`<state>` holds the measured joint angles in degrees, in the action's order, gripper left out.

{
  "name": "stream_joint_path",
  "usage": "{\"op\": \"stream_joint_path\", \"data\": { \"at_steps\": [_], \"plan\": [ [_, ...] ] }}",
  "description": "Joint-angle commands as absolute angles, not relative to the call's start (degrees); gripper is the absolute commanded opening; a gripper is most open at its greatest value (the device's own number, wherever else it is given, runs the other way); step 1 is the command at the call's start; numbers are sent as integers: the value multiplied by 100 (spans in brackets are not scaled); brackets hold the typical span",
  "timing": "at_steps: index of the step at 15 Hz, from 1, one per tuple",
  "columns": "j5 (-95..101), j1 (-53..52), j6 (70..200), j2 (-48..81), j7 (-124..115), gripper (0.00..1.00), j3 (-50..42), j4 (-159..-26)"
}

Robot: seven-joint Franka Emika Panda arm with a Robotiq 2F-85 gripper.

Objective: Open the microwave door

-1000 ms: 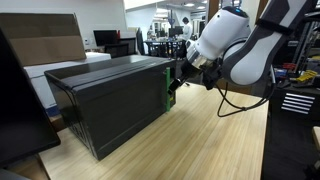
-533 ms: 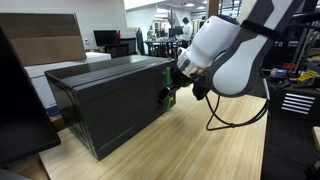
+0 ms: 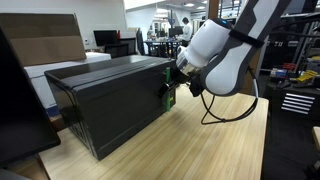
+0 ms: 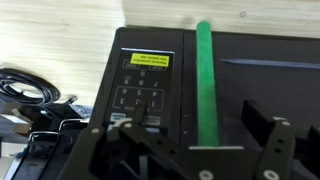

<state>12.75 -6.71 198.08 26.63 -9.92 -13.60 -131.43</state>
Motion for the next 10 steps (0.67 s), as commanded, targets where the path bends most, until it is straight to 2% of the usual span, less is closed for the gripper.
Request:
{"op": "stream_joint_path", "data": {
  "at_steps": [1, 3, 10],
  "plan": [
    [1149, -804, 19794, 2693, -956, 71, -1432, -13018],
    [1151, -844, 19791, 2636, -942, 62, -1481, -13092],
    [1168, -1148, 19660, 2423, -980, 11, -1578, -13677]
  ]
}}
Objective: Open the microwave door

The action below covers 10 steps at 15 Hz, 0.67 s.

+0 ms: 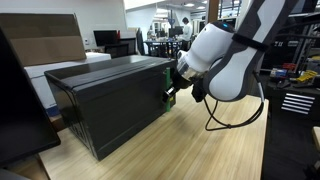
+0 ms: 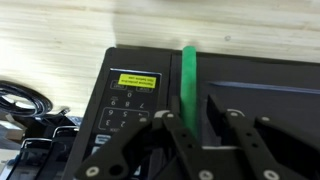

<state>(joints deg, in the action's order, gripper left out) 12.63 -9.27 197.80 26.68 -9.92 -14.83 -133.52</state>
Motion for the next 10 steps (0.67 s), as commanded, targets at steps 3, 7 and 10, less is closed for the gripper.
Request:
{"op": "stream_joint_path", "data": {
  "at_steps": [3, 7, 10],
  "plan": [
    [1140, -1293, 19657, 2378, -972, 3, -1751, -13754],
    [1093, -1586, 19734, 2408, -1038, 5, -2014, -13775],
    [1082, -1740, 19602, 2312, -1158, 5, -2101, -13891]
  ]
}}
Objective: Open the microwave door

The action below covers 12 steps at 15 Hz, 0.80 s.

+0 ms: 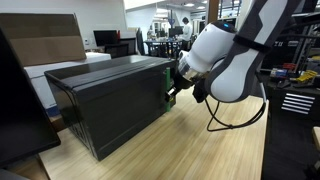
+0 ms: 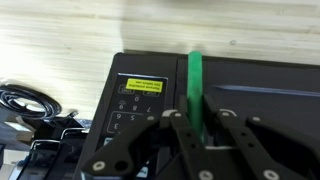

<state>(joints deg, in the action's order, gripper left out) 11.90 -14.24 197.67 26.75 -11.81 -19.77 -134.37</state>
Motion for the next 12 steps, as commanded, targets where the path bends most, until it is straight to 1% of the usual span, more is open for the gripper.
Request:
{"op": "stream_joint_path", "data": {
  "at_steps": [1, 3, 9, 12],
  "plan": [
    [1067, -1819, 19509, 2239, -1176, 5, -2143, -13981],
    [1338, -1601, 19088, 1888, -1307, 5, -1811, -14242],
    [1218, -2100, 17907, 1213, -1321, 5, -2098, -14525],
    [1353, -2496, 17438, 1014, -1528, 5, -2407, -14553]
  ]
}}
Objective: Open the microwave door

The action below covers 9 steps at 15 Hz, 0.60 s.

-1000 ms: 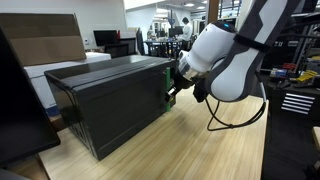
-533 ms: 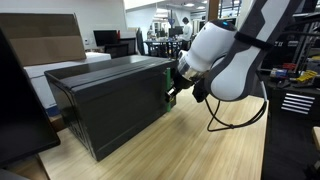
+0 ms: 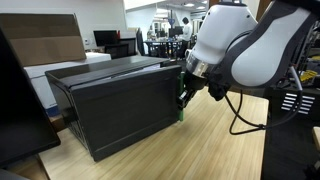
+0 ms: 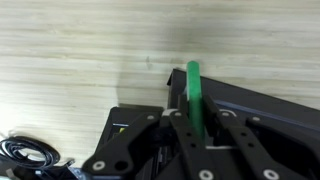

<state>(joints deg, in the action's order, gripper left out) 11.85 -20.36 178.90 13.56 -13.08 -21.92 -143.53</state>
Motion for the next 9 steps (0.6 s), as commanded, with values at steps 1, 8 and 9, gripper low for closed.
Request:
{"op": "stream_joint_path", "data": {
  "at_steps": [1, 8, 9],
  "plan": [
    [1449, -2647, 17324, 978, -1640, 5, -2532, -14556],
    [1847, -3249, 16743, 562, -2255, 5, -2750, -14862],
    [1850, -3284, 16689, 506, -2290, 5, -2717, -14899]
  ]
}}
